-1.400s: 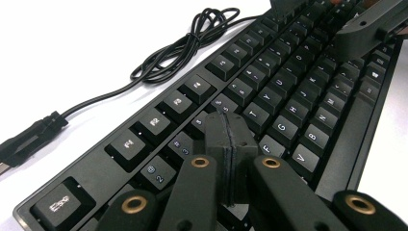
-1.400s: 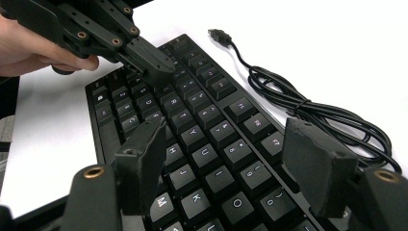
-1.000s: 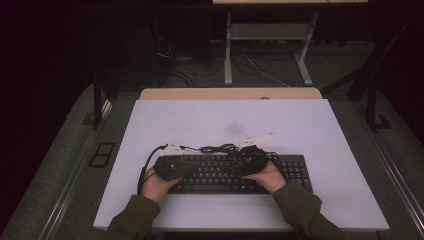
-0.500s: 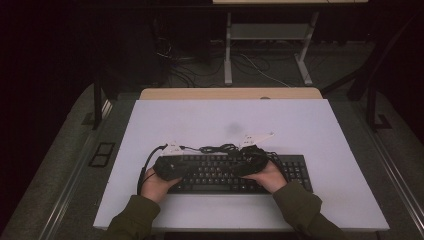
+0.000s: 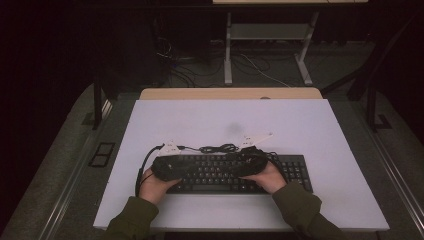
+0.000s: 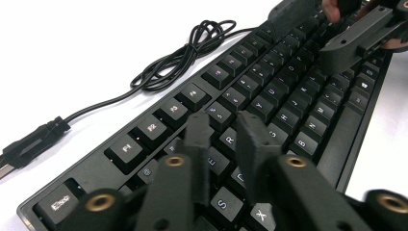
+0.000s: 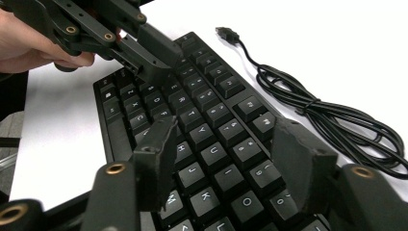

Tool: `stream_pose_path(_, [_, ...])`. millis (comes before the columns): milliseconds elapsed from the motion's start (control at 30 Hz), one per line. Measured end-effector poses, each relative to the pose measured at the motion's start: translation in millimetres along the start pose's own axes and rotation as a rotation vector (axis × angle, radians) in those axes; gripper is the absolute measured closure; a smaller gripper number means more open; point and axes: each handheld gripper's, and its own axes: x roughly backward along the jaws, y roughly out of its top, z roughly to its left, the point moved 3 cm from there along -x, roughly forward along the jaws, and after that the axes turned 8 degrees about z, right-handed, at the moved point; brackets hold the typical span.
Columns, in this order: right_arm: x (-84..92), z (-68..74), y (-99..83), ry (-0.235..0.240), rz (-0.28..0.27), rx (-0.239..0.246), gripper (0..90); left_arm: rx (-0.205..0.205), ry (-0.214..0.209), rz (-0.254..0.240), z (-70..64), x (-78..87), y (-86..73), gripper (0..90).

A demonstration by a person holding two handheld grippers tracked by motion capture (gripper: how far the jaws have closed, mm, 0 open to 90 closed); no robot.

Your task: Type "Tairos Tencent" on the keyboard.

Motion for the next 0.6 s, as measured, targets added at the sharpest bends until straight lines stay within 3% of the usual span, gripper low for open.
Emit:
stream_pose_path(267, [-1.1, 2.2, -0.4, 0.010, 0.012, 0.008, 52.2, 0.020, 0.017, -0.009, 0.4, 4.1, -2.1, 51.7])
stream_pose_path(600, [-4.1, 9.9, -0.6, 0.036, 0.026, 0.036, 72.0, 0.043, 0.045, -0.025, 2.9, 6.2, -4.6, 33.1])
